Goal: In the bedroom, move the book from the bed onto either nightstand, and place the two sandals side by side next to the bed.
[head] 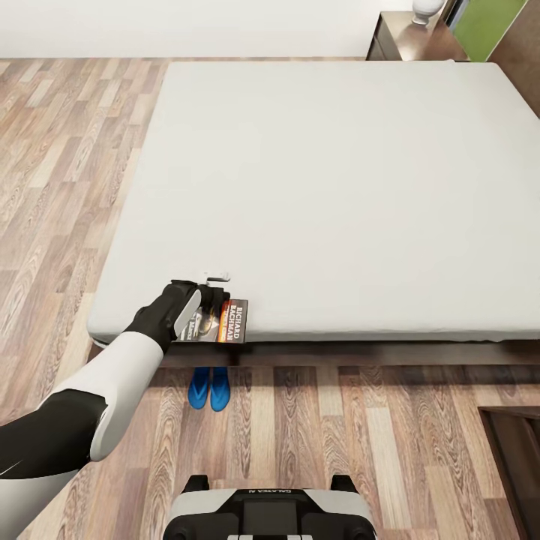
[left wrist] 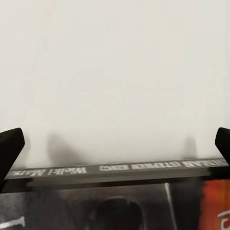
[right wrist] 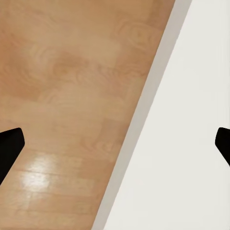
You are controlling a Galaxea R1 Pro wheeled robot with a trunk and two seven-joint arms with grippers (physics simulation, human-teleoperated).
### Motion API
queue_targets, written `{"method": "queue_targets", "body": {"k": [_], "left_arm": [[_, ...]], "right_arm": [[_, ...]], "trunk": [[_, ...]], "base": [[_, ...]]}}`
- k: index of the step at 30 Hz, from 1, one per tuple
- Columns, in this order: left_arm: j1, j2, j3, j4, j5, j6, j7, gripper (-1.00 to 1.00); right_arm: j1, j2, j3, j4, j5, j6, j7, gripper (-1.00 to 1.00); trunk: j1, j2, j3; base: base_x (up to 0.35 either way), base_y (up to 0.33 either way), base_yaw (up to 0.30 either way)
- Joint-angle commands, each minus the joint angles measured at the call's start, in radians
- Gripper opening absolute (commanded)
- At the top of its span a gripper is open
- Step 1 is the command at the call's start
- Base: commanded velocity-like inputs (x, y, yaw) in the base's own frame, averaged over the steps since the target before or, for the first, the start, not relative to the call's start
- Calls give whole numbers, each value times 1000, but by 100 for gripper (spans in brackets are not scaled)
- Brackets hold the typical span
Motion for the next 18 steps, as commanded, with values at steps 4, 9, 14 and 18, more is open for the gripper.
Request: {"method": "queue_targets", "body": {"k": [4,9,14,18], "left_arm": [[0,1,-4,-1,9,4,5,100],[-1,1,-4,-1,9,4,5,100],[-1,1,-4,-1,9,4,5,100],[0,1,-5,-1,9,4,5,100]], "right_arm": [[0,0,0,-1,6,3,0,100],[0,0,0,-1,6,3,1,100],[0,0,0,-1,6,4,2,100],[0,0,0,-1,6,4,3,100]], "trunk": [[0,0,0],[0,0,0],[0,0,0],[0,0,0]], "base": [[-1,0,0],[-24,0,0],[-50,0,0],[-25,0,0]]}}
